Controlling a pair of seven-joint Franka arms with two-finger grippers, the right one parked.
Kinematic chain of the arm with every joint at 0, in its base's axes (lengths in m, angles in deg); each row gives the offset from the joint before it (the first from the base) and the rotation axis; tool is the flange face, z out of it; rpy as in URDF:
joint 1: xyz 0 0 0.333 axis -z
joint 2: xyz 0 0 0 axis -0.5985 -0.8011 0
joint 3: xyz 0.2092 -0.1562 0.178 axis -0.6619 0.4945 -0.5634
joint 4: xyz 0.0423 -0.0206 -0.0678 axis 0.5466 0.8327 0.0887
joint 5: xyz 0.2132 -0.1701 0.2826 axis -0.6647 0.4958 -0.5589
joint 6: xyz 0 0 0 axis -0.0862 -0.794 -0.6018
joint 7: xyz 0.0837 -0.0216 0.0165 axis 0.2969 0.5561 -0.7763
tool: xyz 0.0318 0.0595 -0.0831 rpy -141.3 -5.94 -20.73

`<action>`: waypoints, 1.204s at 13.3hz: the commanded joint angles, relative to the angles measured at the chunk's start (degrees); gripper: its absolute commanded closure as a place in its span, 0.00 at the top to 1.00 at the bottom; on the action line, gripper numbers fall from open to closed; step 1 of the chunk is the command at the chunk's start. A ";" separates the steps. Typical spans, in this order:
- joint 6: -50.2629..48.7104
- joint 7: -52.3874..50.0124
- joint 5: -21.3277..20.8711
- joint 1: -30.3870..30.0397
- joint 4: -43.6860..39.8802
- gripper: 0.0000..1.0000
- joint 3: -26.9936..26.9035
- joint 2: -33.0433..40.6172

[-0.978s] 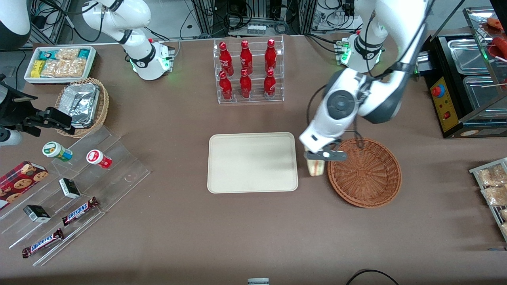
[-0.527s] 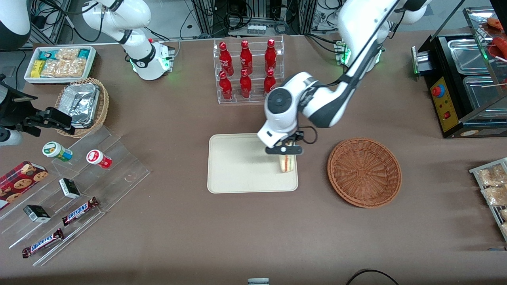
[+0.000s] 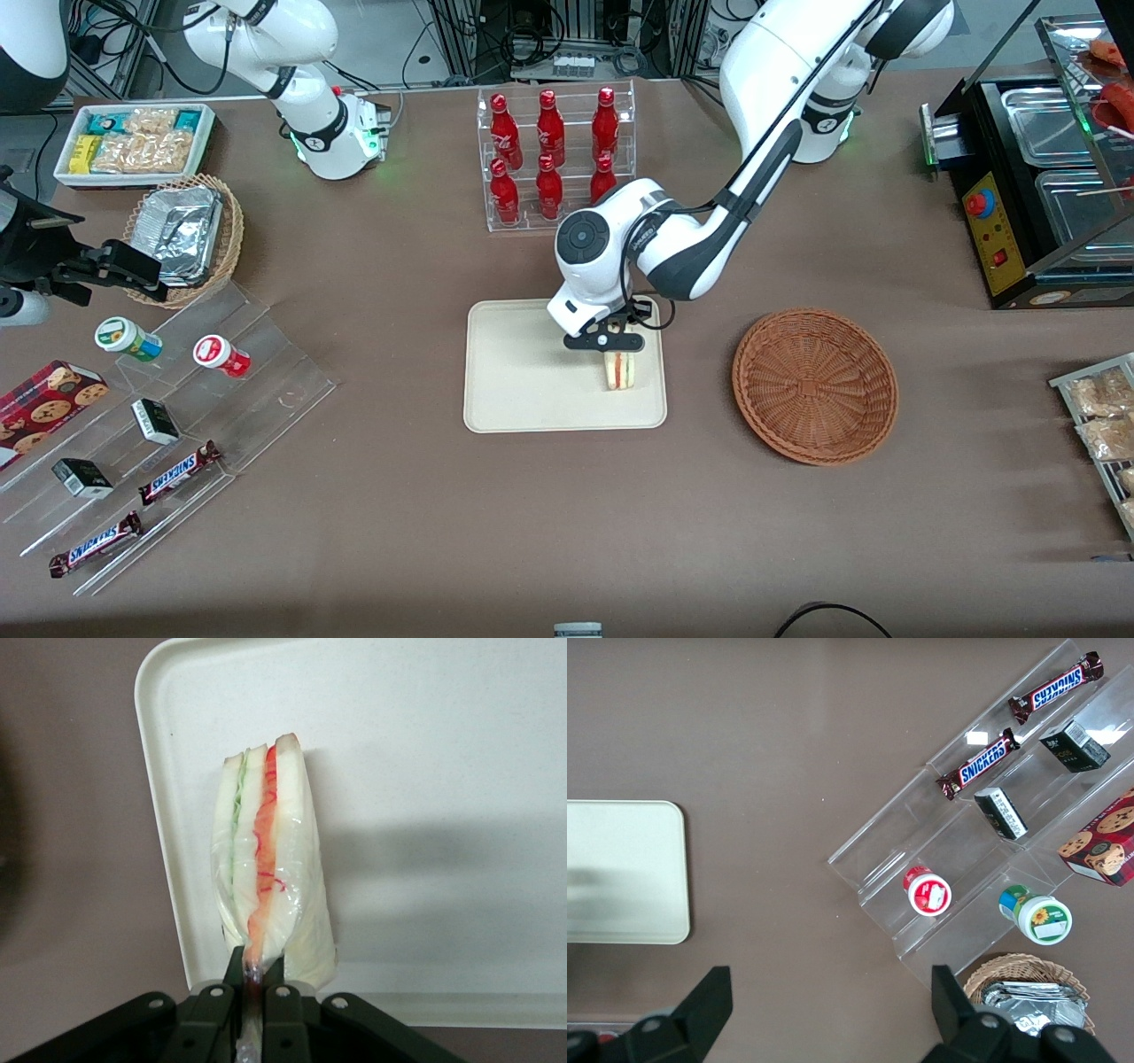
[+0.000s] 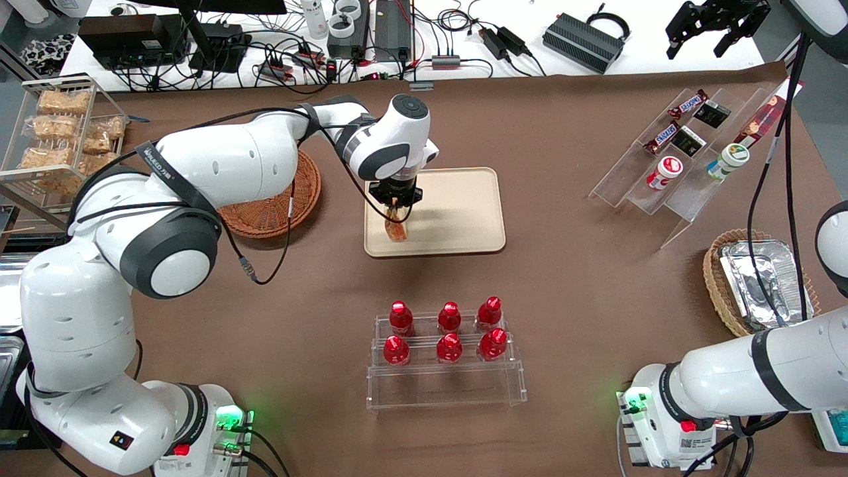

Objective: Place sandwich from basket to tray
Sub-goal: 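Lower the sandwich onto the tray and open the left gripper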

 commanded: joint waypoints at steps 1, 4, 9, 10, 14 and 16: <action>-1.73 1.09 -0.93 0.99 -2.49 0.00 -0.57 -1.46; -4.10 1.45 -0.75 1.43 -5.56 0.00 -0.48 -3.48; -7.53 2.94 -0.05 2.31 -8.12 0.00 -0.31 -5.24; -7.79 2.94 0.12 2.31 -8.12 0.00 -0.22 -5.24; -7.97 3.03 0.21 2.39 -8.12 0.00 0.04 -5.33; -7.88 2.25 0.30 2.39 -8.12 0.00 0.04 -5.33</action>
